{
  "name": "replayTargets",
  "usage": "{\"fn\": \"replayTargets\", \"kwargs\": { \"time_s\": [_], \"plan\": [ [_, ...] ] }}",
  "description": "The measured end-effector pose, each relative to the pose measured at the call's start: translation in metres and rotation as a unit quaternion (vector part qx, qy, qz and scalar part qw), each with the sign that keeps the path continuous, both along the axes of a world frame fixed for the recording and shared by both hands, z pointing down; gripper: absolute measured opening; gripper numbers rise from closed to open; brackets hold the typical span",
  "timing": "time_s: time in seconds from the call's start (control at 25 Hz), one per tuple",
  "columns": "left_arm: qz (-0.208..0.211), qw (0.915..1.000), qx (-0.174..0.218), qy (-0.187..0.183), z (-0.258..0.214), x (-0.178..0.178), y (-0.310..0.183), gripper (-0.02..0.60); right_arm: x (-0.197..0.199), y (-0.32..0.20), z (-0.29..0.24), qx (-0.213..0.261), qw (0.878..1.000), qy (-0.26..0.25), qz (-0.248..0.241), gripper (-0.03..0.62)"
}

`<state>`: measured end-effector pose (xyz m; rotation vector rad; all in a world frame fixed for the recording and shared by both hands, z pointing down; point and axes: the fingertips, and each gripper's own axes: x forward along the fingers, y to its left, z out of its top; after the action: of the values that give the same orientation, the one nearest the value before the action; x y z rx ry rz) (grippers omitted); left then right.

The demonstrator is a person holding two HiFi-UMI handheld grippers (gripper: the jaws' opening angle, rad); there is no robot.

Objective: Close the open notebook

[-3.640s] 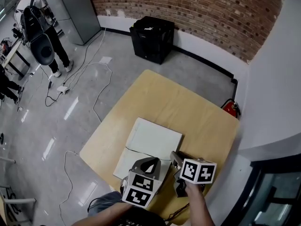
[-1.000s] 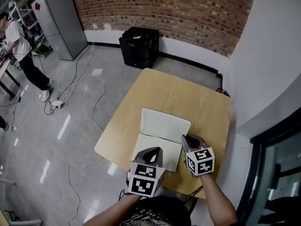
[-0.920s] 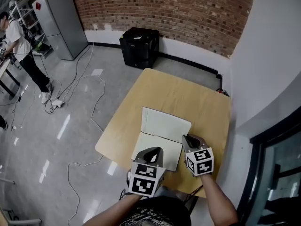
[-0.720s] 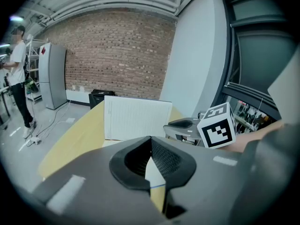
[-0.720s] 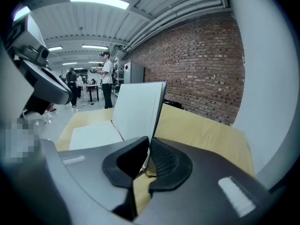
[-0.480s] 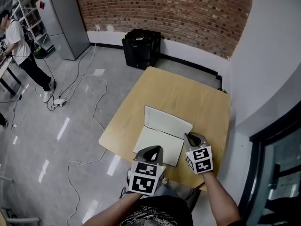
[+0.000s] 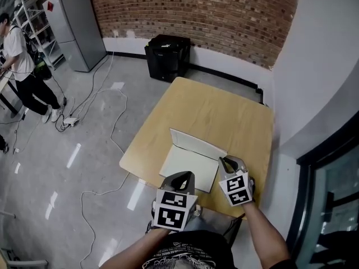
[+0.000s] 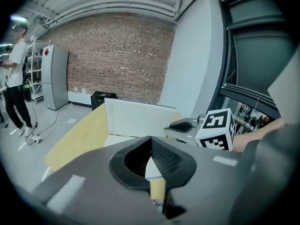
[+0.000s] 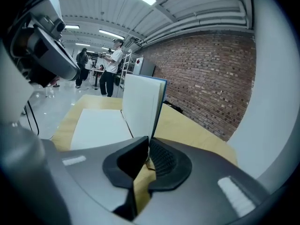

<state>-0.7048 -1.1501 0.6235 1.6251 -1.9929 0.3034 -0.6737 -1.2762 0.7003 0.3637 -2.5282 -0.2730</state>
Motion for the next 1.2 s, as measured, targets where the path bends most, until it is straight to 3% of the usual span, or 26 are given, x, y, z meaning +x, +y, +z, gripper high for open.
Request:
{"fn": "replayTargets", "kwargs": {
  "time_s": [0.44,0.88,1.08,1.2],
  "plan": [
    [-0.002,1.0,0.006,0.001,0.009,0.035,0.064,0.002,0.037,0.065,0.011,0.065,0.997,0.033,-0.022,0.02],
    [-0.004,0.9999,0.009,0.003,-0.002,0.06,0.135,0.002,0.064,0.139,0.008,0.138,0.986,0.075,-0.058,0.018],
    [-0.004,0.9999,0.01,0.001,0.036,0.101,0.177,0.002,0.103,0.179,0.051,0.171,0.978,0.091,-0.077,0.018],
    [-0.004,0.9999,0.01,0.001,0.023,0.114,0.177,0.002,0.116,0.178,0.04,0.183,0.974,0.101,-0.085,0.018]
  ]
}}
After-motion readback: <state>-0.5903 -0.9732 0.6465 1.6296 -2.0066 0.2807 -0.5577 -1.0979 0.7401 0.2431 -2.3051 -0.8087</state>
